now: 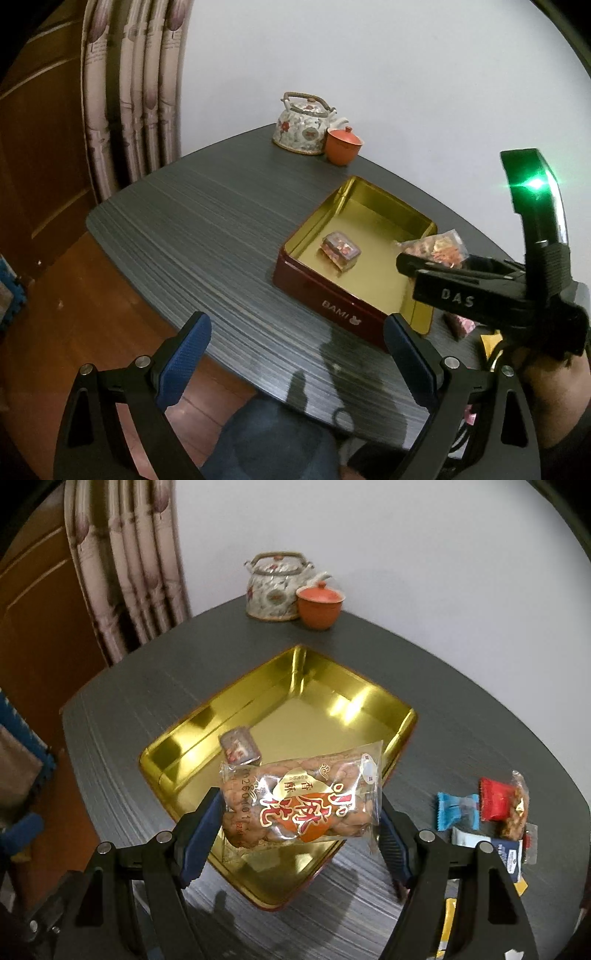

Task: Organize snacks
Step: 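Carry the peanut brittle bag into the gold tin and release it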

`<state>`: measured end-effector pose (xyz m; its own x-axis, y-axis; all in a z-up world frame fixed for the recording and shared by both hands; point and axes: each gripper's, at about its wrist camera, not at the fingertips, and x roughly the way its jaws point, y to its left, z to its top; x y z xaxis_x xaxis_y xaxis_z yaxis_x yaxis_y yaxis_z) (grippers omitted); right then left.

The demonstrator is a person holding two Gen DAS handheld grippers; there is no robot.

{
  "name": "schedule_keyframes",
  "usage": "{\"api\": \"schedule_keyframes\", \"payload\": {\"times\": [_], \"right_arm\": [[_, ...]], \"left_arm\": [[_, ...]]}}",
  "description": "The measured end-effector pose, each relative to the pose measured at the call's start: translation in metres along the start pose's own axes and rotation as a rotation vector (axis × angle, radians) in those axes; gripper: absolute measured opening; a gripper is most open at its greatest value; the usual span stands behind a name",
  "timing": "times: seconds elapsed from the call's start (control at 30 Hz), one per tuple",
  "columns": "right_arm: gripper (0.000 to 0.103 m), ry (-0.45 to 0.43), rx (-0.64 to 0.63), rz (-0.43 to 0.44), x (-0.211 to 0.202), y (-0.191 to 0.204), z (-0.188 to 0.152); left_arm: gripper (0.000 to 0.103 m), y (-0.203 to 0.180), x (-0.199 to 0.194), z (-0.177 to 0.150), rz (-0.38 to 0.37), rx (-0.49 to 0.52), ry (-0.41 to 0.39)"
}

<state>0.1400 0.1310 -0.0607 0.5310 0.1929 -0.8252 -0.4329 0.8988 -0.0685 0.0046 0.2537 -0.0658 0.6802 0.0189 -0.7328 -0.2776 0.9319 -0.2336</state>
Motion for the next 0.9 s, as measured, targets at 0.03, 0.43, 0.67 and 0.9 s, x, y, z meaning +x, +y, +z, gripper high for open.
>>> {"api": "schedule_keyframes", "payload": {"times": [0.03, 0.43, 0.67, 0.9], "right_arm": [[0.074, 0.007, 0.006, 0.001, 0.003, 0.0, -0.002], [0.075, 0.049, 0.092, 0.102, 0.025, 0.008, -0.007], [0.075, 0.073, 0.09, 0.105, 0.035, 0.013, -0.008], [0.086, 0.07, 0.121, 0.115, 0.036, 0.009, -0.008]], "left_arm": [[0.094, 0.0, 0.0, 0.0, 0.002, 0.002, 0.001], [0.094, 0.001, 0.001, -0.001, 0.046, 0.009, -0.009], [0.094, 0.003, 0.003, -0.002, 0.047, 0.001, 0.001], [0.094, 0.003, 0.004, -0.002, 0.045, -0.002, -0.001]]}}
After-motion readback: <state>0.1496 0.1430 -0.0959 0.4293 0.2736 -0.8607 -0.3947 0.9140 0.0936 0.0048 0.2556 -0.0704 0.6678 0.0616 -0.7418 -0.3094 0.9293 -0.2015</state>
